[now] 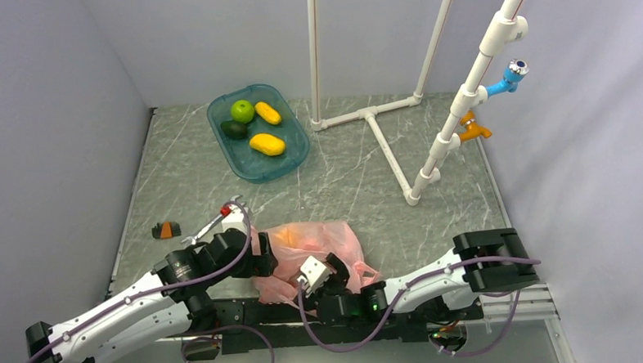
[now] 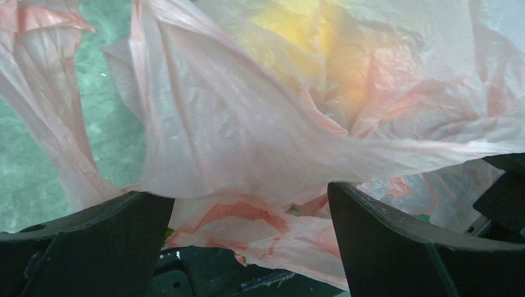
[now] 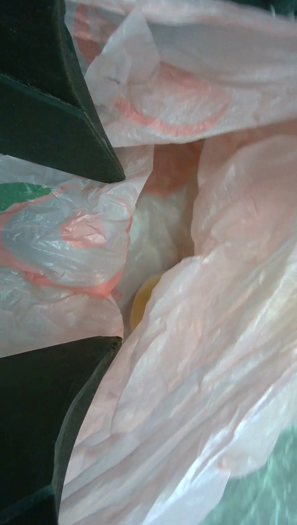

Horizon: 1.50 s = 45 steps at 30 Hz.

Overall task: Take the fake fruits out of the plastic bag
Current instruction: Adjust the plastic bag at the center of the board.

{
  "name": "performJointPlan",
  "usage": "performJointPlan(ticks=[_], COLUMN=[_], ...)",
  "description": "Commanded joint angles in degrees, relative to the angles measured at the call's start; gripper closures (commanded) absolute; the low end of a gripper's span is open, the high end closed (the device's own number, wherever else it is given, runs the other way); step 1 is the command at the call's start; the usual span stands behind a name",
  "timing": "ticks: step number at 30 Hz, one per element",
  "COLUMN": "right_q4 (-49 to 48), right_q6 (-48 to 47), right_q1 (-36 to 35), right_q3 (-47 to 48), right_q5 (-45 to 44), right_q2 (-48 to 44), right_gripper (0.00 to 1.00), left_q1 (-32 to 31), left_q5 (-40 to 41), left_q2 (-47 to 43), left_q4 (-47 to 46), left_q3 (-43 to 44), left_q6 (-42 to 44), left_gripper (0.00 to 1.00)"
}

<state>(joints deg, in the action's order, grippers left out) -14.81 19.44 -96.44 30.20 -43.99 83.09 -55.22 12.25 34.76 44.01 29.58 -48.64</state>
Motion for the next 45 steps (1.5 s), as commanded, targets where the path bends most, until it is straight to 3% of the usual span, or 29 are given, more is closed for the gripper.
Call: performJointPlan(ticks=[1,3,6,10,16,21,24,25,27,28,31,34,36,45], right_q4=[0.8,-2.9,-5.5,-4.2,-3.0,-4.2,-4.7,-5.5,-9.2,-10.0,-7.6,-6.5,-7.1,-6.4], right_q6=[-1.7,-5.1,-7.8,-7.8,-2.9,-0.1,1.3,1.8,2.4,2.6,3.3,4.5,5.2,4.5], right_q1=[-0.5,0.1,2.7,4.9,8.2,8.6,8.7,8.6,8.6,8.6,8.7,8.5,8.6,8.4], right_q3=[3.1,2.4,1.6,1.8,1.0,0.3,-0.1,-1.2,-3.9,-4.9,-5.1,-5.8,-6.7,-5.8], right_q5=[-17.4,-18.3,-12.3,-3.9,8.2,13.1,13.7,13.6,13.8,13.8,12.0,10.8,10.8,12.3], right_q2=[2.2,1.7,-1.1,-6.7,-16.4,-20.3,-20.4,-20.6,-21.5,-21.8,-20.7,-20.5,-21.1,-18.0], right_gripper=[0.03,0.02,0.02,0.02,0.01,0.02,0.12,0.20,0.51,0.61,0.75,0.83,0.84,0.93], left_q1=[0.2,0.8,1.9,1.9,1.9,2.0,1.9,1.7,0.2,-1.3,-2.9,-3.5,-4.7,-5.8], left_q5=[11.4,12.5,7.6,3.2,-12.2,-25.4,-33.9,-36.1,-33.7,-31.0,-23.5,-22.1,-21.6,-13.9], left_q2=[0.2,-1.5,-4.5,-8.0,-13.2,-15.3,-11.4,-8.9,-3.1,-0.6,5.8,9.4,10.5,16.8], left_q4=[-2.0,-4.9,-10.5,-7.0,-6.4,-14.6,-20.6,-22.4,-20.4,-18.6,-14.9,-15.9,-16.5,-21.3], left_q3=[1.9,3.1,6.9,14.0,17.0,13.1,11.9,12.0,14.4,15.7,18.5,16.8,14.9,8.3], left_q6=[-3.0,-1.5,4.9,5.1,3.2,2.0,2.4,2.5,5.4,7.2,11.3,12.7,13.2,16.9], left_gripper=[0.01,0.01,0.05,0.01,0.00,0.01,0.03,0.07,0.16,0.21,0.35,0.49,0.52,0.41])
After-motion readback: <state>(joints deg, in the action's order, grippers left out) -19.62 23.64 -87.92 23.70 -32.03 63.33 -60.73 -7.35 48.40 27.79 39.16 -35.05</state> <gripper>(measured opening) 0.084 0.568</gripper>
